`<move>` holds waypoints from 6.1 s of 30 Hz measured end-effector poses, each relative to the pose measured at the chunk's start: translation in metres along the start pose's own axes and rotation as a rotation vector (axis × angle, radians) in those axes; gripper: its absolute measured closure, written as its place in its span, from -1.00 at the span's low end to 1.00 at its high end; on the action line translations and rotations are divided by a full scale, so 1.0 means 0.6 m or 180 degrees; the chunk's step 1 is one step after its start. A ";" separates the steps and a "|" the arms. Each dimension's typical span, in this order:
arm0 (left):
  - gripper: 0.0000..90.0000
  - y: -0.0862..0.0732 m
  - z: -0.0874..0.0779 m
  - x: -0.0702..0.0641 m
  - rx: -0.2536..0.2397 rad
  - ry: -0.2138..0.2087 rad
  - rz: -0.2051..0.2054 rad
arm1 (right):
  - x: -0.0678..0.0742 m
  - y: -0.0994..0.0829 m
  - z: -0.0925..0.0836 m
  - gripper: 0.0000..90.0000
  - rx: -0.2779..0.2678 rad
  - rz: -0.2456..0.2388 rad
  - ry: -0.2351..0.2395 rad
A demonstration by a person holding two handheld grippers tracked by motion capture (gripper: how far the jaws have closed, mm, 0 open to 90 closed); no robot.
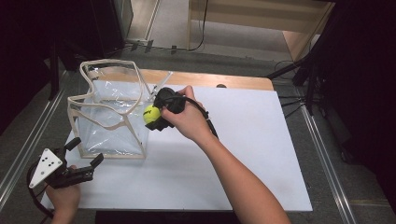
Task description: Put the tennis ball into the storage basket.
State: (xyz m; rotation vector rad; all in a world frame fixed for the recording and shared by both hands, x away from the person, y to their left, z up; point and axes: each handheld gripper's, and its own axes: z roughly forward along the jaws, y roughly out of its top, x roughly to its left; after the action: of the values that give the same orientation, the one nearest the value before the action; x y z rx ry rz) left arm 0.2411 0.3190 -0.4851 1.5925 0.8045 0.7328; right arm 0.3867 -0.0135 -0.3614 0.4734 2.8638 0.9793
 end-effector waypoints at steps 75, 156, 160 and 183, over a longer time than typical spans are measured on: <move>-0.88 0.000 -0.001 0.002 -0.0012 -0.0019 -0.0013 | -0.008 0.148 -0.063 -0.47 -0.0135 -0.0202 0.0001; -0.88 0.000 -0.001 0.003 -0.0025 -0.0024 -0.0052 | 0.004 0.164 -0.030 -0.80 0.0110 -0.0186 -0.0040; -0.88 0.000 -0.001 0.003 -0.0020 -0.0020 -0.0049 | 0.004 0.154 -0.037 -1.00 0.0095 -0.0161 -0.0026; -0.88 0.000 -0.001 0.002 -0.0015 -0.0022 -0.0041 | 0.000 0.094 -0.038 -1.00 0.0012 0.0003 -0.0140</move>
State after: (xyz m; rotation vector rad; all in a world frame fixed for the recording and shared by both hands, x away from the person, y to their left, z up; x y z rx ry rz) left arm 0.2416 0.3202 -0.4848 1.5836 0.8068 0.7190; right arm 0.3977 0.0155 -0.3089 0.4905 2.8273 0.9515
